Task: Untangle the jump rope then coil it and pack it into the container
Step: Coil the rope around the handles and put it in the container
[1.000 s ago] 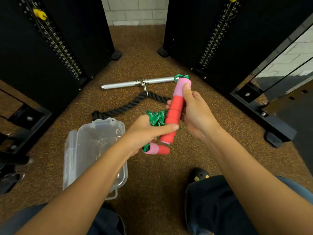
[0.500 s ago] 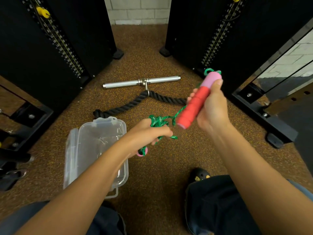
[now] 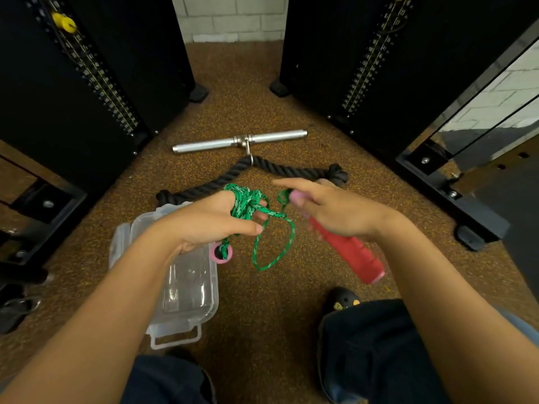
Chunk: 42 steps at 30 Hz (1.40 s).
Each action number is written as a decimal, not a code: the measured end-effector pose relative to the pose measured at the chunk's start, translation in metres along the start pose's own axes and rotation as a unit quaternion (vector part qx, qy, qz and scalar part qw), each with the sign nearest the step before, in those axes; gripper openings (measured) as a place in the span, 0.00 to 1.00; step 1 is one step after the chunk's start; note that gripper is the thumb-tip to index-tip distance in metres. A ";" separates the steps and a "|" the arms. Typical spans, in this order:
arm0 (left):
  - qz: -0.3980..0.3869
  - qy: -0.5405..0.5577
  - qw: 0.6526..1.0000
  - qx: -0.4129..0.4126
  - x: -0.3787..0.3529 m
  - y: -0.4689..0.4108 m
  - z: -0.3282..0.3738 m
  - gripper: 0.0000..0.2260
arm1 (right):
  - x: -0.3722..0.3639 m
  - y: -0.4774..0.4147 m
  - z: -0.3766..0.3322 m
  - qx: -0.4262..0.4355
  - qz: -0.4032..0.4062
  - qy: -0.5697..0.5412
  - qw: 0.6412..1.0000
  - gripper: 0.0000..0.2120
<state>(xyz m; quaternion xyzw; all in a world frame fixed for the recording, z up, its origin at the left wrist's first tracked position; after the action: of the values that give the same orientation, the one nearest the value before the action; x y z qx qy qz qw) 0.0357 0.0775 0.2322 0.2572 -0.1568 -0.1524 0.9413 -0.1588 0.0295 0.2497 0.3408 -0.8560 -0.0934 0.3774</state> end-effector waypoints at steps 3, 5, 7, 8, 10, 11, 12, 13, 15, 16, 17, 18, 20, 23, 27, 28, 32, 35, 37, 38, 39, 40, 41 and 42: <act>0.008 -0.024 1.000 -0.019 -0.002 -0.001 0.003 0.16 | -0.006 -0.002 -0.011 0.033 0.026 -0.047 0.998 0.15; 0.008 -0.035 0.999 -0.031 -0.004 -0.001 0.005 0.18 | -0.013 -0.004 -0.011 0.043 0.033 -0.016 0.998 0.16; 0.003 -0.042 0.998 -0.039 -0.007 0.001 0.006 0.22 | -0.017 -0.004 -0.010 0.052 0.039 -0.003 0.998 0.18; 0.005 -0.048 0.998 -0.040 -0.008 0.001 0.006 0.23 | -0.018 -0.005 -0.010 0.060 0.051 -0.004 0.997 0.17; 0.007 -0.039 0.998 -0.039 -0.009 0.001 0.006 0.25 | -0.017 -0.006 -0.009 0.076 0.072 -0.002 0.994 0.16; 0.006 -0.030 0.999 -0.041 -0.009 0.002 0.007 0.27 | -0.018 -0.007 -0.009 0.083 0.079 -0.001 0.993 0.16; 0.009 -0.028 0.999 -0.040 -0.009 0.002 0.007 0.29 | -0.018 -0.008 -0.008 0.089 0.085 0.001 0.992 0.15; 0.012 -0.033 0.999 -0.035 -0.009 0.003 0.007 0.32 | -0.019 -0.009 -0.008 0.093 0.093 0.003 0.991 0.13; 0.017 -0.036 0.999 -0.025 -0.009 0.004 0.006 0.35 | -0.019 -0.009 -0.007 0.104 0.105 0.014 0.989 0.09; 0.013 -0.033 0.999 -0.026 -0.008 0.004 0.005 0.34 | -0.019 -0.009 -0.006 0.110 0.108 0.025 0.988 0.07; 0.005 -0.021 0.999 -0.031 -0.009 0.003 0.006 0.30 | -0.018 -0.008 -0.006 0.115 0.109 0.034 0.987 0.06; -0.002 -0.006 0.999 -0.034 -0.008 0.002 0.006 0.24 | -0.016 -0.008 -0.005 0.117 0.112 0.038 0.986 0.06; -0.015 0.016 0.999 -0.044 -0.007 0.004 0.011 0.16 | -0.009 -0.007 -0.003 0.110 0.130 0.036 0.985 0.06; -0.013 0.019 0.999 -0.048 -0.002 0.008 0.016 0.06 | 0.003 -0.006 0.002 0.097 0.158 0.027 0.982 0.06; 0.007 0.097 0.995 -0.023 -0.003 0.008 0.019 0.09 | 0.007 -0.007 0.006 0.082 0.213 0.035 0.973 0.06; 0.009 0.110 0.994 -0.017 -0.002 0.008 0.019 0.09 | 0.007 -0.008 0.006 0.077 0.226 0.039 0.970 0.05; 0.013 0.156 0.987 -0.023 0.002 0.010 0.020 0.09 | 0.008 -0.008 0.010 0.061 0.232 0.041 0.970 0.05; 0.057 0.129 0.989 -0.045 0.005 0.009 0.019 0.11 | 0.011 -0.007 0.004 0.070 0.271 -0.021 0.960 0.05; 0.076 0.107 0.990 -0.059 0.004 0.008 0.021 0.11 | 0.012 -0.005 -0.002 0.084 0.332 -0.067 0.937 0.06; 0.079 0.106 0.989 -0.063 0.004 0.008 0.021 0.11 | 0.012 -0.003 -0.005 0.095 0.349 -0.078 0.929 0.08; 0.079 0.109 0.989 -0.063 0.003 0.008 0.022 0.12 | 0.010 -0.002 -0.006 0.104 0.348 -0.081 0.928 0.09; 0.077 0.116 0.988 -0.061 0.002 0.008 0.021 0.12 | 0.008 0.000 -0.008 0.111 0.330 -0.078 0.934 0.10; 0.072 0.128 0.987 -0.058 0.002 0.008 0.022 0.13 | 0.005 0.001 -0.009 0.114 0.298 -0.068 0.945 0.11; 0.064 0.143 0.986 -0.055 0.001 0.009 0.022 0.13 | 0.003 0.002 -0.010 0.112 0.259 -0.052 0.958 0.13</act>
<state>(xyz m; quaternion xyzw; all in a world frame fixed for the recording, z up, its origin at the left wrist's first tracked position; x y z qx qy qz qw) 0.0303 0.0747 0.2549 0.2134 -0.0281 -0.0614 0.9746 -0.1540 0.0305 0.2595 0.1425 -0.9383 0.0860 0.3030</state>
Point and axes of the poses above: each hand's wrist, its own y-axis away from the middle knuckle, its own x-axis out of the back of the hand, z = x × y, the point moved 1 cm from there along -y, towards the middle knuckle, and after that the axes turned 4 degrees about z, right-handed, at the moved point
